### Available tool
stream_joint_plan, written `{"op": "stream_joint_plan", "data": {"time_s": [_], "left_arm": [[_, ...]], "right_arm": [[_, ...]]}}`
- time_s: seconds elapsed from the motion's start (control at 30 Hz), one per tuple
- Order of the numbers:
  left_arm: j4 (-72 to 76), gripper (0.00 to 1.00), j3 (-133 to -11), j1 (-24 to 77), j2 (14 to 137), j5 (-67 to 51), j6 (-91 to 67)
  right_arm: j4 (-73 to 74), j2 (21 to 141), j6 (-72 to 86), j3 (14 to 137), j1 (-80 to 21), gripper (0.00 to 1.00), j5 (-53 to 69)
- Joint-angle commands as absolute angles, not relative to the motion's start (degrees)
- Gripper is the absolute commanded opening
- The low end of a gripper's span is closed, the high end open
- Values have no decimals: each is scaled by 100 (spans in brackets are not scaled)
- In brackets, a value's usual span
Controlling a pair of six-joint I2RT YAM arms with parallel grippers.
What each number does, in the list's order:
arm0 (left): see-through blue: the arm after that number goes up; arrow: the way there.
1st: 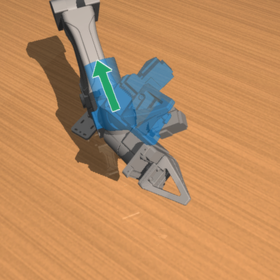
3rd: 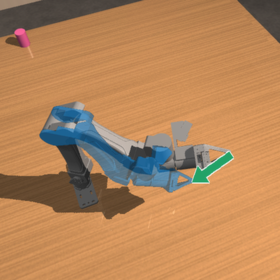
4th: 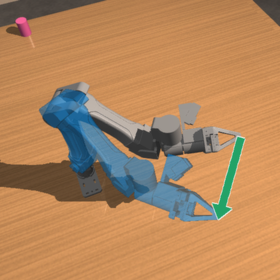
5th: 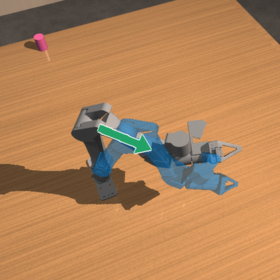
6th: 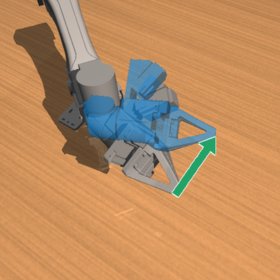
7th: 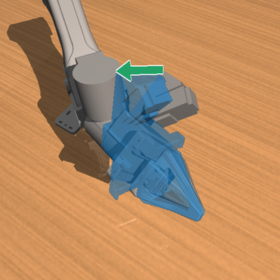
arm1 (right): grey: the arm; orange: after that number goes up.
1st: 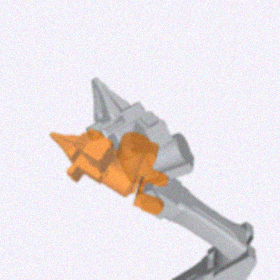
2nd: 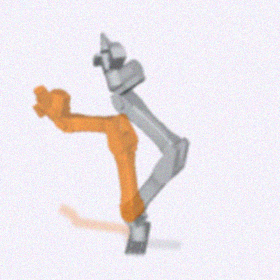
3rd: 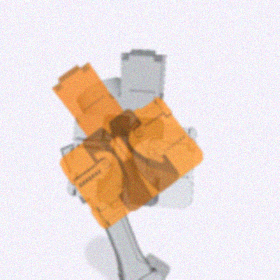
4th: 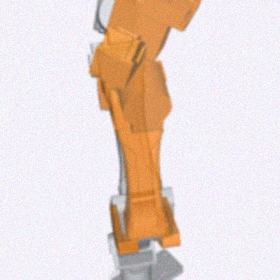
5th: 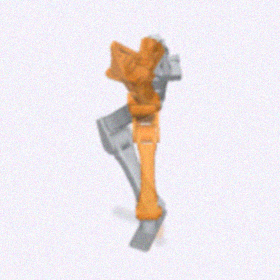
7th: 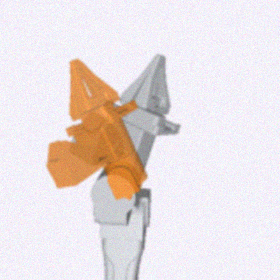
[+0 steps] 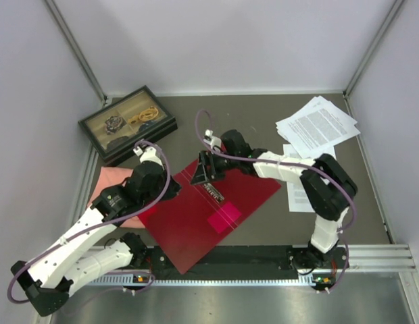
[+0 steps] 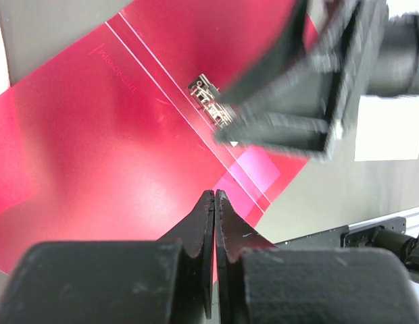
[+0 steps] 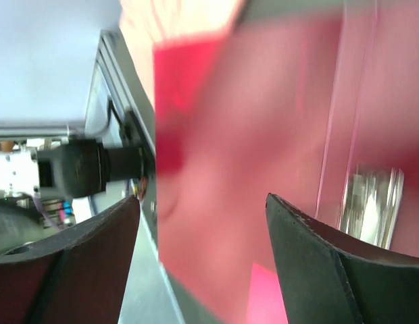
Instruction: Put the files into the folder
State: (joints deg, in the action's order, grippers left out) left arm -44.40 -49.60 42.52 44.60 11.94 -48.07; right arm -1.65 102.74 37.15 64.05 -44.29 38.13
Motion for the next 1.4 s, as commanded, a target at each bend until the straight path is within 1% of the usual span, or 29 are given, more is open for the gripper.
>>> {"op": "stream_joint_plan", "data": {"time_s": [0.0, 0.07, 0.17, 0.27, 0.3, 0.33, 0.43, 0.47, 0.5, 0.53, 0.57, 0.6, 0.63, 0.7, 0.77, 0.8, 0.87, 0.97, 1.13, 1.17, 1.2, 1.37], "left_arm": [[-4351, 4, -4904, 4263, 4272, 1064, -4922], [-4272, 4, -4817, 4263, 4324, 985, -4913], [-4052, 8, -4598, 4263, 4525, 940, -4983], [-3369, 9, -4212, 4263, 4824, 590, -5141], [-2862, 10, -4097, 4263, 4921, 380, -5124], [-2500, 19, -3991, 4263, 5139, -170, -5124], [-1481, 30, -3639, 4263, 5745, -895, -5273], [-1311, 31, -3569, 4280, 5905, -1192, -5317], [-1136, 32, -3534, 4332, 6011, -1247, -5404], [-986, 33, -3498, 4368, 6081, -1222, -5457], [-932, 39, -3411, 4394, 6030, -1022, -5493], [-897, 42, -3349, 4412, 5942, -906, -5511], [-888, 46, -3296, 4412, 5698, -775, -5493], [-1089, 53, -3252, 4412, 5450, -372, -5362], [-1465, 55, -3287, 4412, 5134, -168, -5239], [-1633, 57, -3305, 4412, 5028, 146, -5134], [-1897, 57, -3366, 4412, 4695, 377, -5107], [-2346, 57, -3375, 4412, 4150, 755, -5098], [-2934, 57, -3349, 4412, 3421, 1309, -5212], [-2970, 57, -3331, 4412, 3349, 1327, -5229], [-3032, 57, -3305, 4412, 3253, 1345, -5282], [-2945, 57, -3059, 4412, 3234, 1231, -5300]], "right_arm": [[-334, 11169, 3156, 7800, -4447, 75, 4051], [-299, 11503, 3042, 8146, -4404, 77, 4157], [-90, 11663, 2874, 8656, -4220, 78, 4218], [183, 11410, 2918, 8658, -3982, 78, 4123], [228, 11086, 2988, 8370, -3781, 79, 4096], [281, 10848, 2988, 8184, -3684, 79, 3965], [1000, 10067, 2699, 7534, -3393, 82, 3535], [1246, 9898, 2594, 7367, -3349, 85, 3420], [1483, 9705, 2454, 6965, -3340, 89, 3306], [1416, 9433, 2426, 6683, -3357, 91, 3444], [1241, 9291, 2478, 6366, -3375, 92, 3645], [848, 9168, 2644, 5737, -3384, 96, 3778], [705, 9028, 2680, 5452, -3453, 98, 3858], [441, 8728, 2777, 4864, -3594, 99, 3806], [45, 8771, 2900, 4659, -3866, 99, 3840], [-156, 8876, 3040, 4606, -3963, 99, 3858], [-430, 9226, 3094, 4693, -4269, 99, 3893], [-859, 9587, 3260, 5044, -4412, 99, 3920], [-818, 10835, 3182, 6528, -4421, 99, 4183], [-783, 11002, 3147, 7018, -4421, 99, 4218], [-774, 11361, 3138, 7223, -4412, 99, 4271], [-712, 12084, 2901, 8312, -4395, 99, 4219]]}}
